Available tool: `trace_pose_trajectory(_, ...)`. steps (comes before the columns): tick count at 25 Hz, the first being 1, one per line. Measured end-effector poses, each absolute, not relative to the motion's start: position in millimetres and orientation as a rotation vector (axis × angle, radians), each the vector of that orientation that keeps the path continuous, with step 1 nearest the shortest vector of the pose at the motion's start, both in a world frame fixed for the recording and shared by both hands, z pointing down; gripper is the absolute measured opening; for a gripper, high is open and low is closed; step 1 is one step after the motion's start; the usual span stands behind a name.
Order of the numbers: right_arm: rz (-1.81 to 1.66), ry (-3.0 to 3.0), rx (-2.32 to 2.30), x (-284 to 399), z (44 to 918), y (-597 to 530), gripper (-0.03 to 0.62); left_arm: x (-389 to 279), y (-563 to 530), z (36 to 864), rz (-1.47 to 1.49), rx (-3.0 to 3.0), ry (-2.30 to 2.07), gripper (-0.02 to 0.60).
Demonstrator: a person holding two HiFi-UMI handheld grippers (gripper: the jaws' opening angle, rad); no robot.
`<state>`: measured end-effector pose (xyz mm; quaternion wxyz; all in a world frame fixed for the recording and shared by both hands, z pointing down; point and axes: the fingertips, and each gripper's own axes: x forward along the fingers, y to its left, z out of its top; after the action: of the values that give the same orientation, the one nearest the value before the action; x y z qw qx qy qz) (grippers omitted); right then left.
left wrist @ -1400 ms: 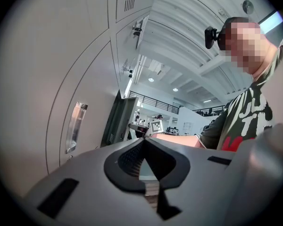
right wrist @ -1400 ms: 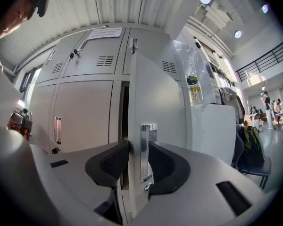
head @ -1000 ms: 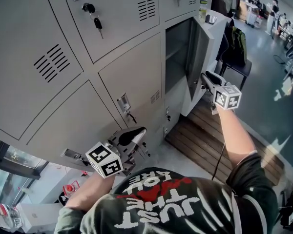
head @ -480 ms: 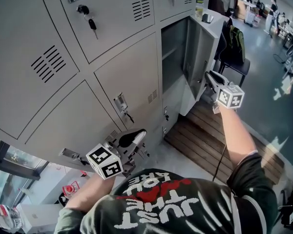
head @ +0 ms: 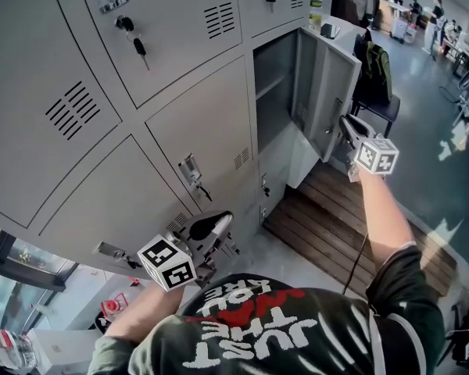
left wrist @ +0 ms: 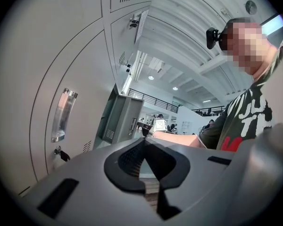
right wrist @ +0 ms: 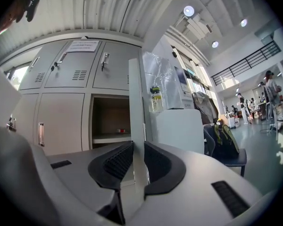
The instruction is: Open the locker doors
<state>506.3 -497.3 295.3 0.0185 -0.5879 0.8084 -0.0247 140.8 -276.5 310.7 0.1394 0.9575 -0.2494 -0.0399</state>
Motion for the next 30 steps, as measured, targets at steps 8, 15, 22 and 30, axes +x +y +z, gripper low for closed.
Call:
trace_pose_trajectory(8,-0.054,2.423,-1.952,555,295,-510,0.041,145,-285,311,-0.094,2.789,-0.713,0.008)
trace_pose_trajectory(15,-0.047,2.373,-2.037,589,288,-528,0.043,146,-289,316,-0.064,2.753,-0.734,0.008)
trace_pose_trajectory(22,-0.071,2.336,-2.186,638,298,-559,0.043,137,-293,315,-0.044,2.737,-0.782,0.008)
trace_pose_trajectory(30,-0.160,2.288,-2.226,654,312,-576,0.043,128,-295,319,-0.015,2.745,-0.802,0.008)
